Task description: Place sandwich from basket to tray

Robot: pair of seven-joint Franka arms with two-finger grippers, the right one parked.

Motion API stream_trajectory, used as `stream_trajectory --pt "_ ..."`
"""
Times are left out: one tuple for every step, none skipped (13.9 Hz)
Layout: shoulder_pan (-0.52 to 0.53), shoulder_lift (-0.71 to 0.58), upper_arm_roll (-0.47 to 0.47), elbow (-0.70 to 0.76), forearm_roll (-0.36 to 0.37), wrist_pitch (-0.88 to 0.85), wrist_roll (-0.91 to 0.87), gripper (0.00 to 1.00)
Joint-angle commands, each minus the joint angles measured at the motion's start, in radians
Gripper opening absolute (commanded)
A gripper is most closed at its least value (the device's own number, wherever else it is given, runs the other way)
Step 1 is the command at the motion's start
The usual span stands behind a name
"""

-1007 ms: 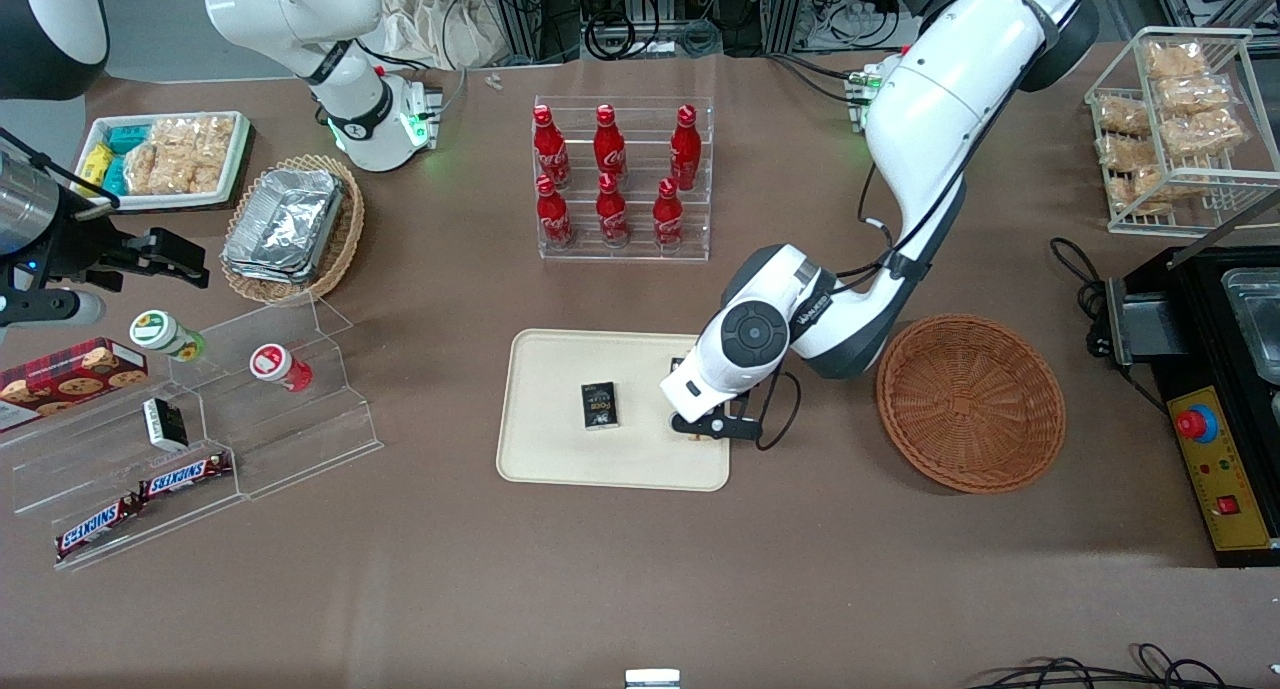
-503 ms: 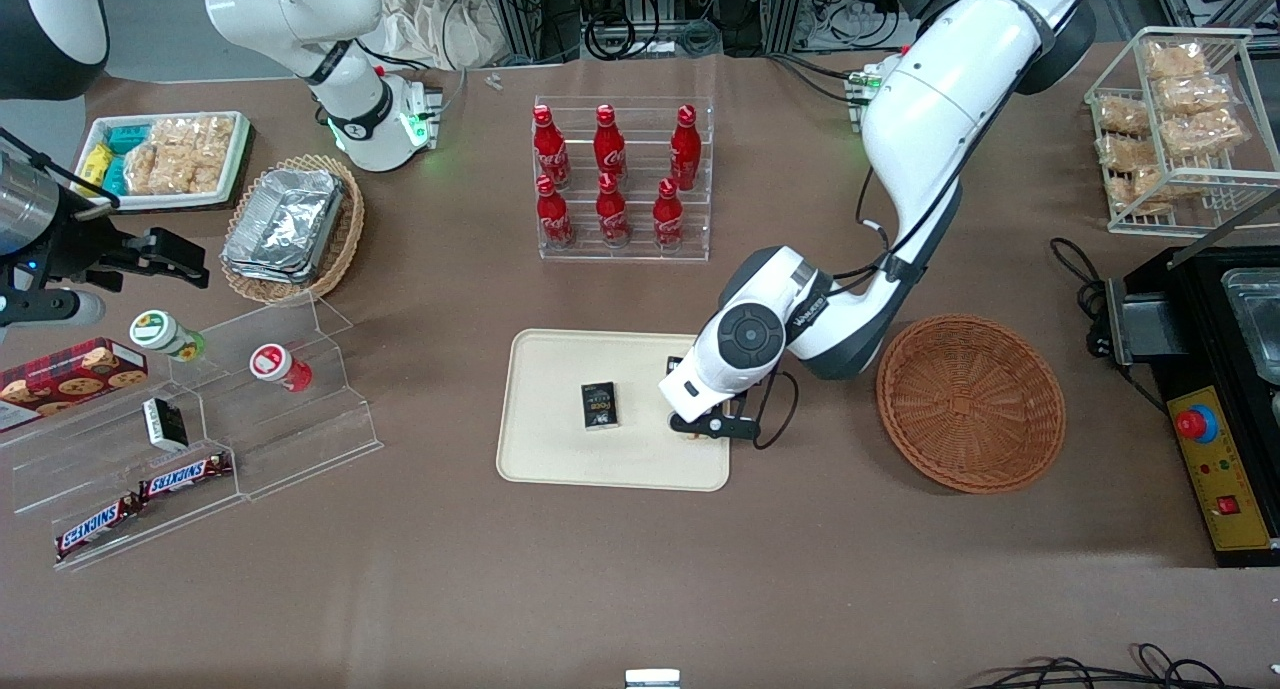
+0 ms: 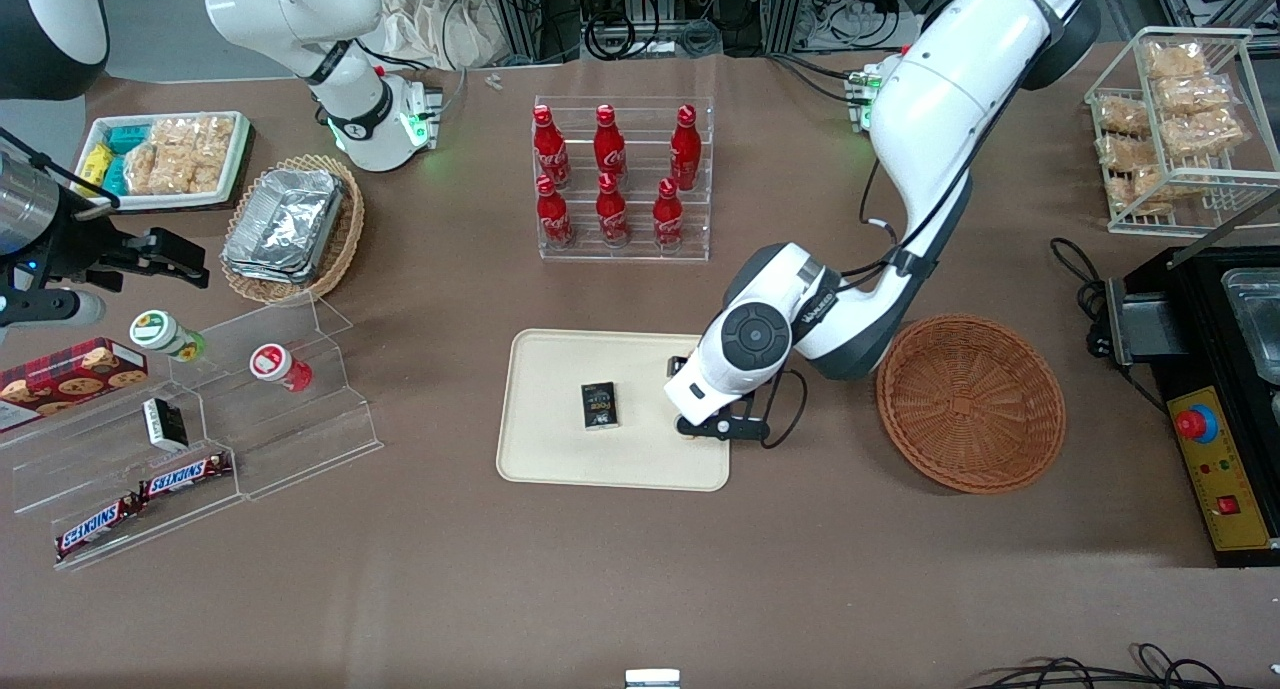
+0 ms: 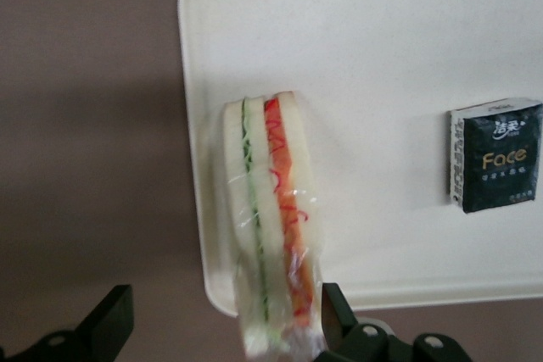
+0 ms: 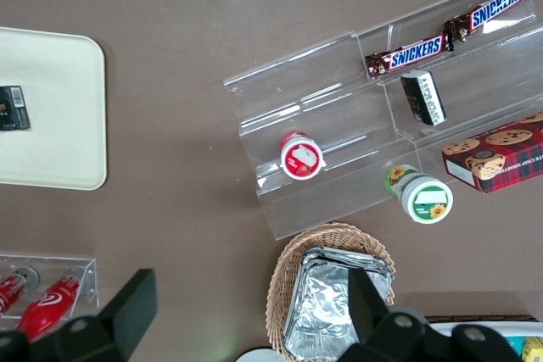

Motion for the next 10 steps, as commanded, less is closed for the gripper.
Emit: stream_trajectory --pt "0.053 -0.104 0.002 -0.011 0.009 -0.103 -0.004 0.99" --pt "0.068 -0.138 0.002 -0.011 0.008 -0.145 0.014 0.99" --pt "0.079 -0.178 0.002 -0.011 0.006 -0.192 0.031 0.99" --pt "0.098 -0.218 0.002 -0.013 0.008 -0.237 0.051 0.99" --pt "0.121 -0.256 0.002 -0.014 0.008 -0.274 0.080 0.99" --pt "0.145 -0.293 0.002 -0.014 0.011 -0.306 0.115 0.99" --pt "0.167 -0.331 0.003 -0.014 0.012 -0.341 0.158 0.99" --pt "0.196 -0.365 0.003 -0.014 0.014 -0.376 0.210 0.99" --pt "0.237 -0.400 0.003 -0.014 0.012 -0.413 0.276 0.99" --pt "0.278 -0.430 0.003 -0.013 -0.001 -0.441 0.350 0.99"
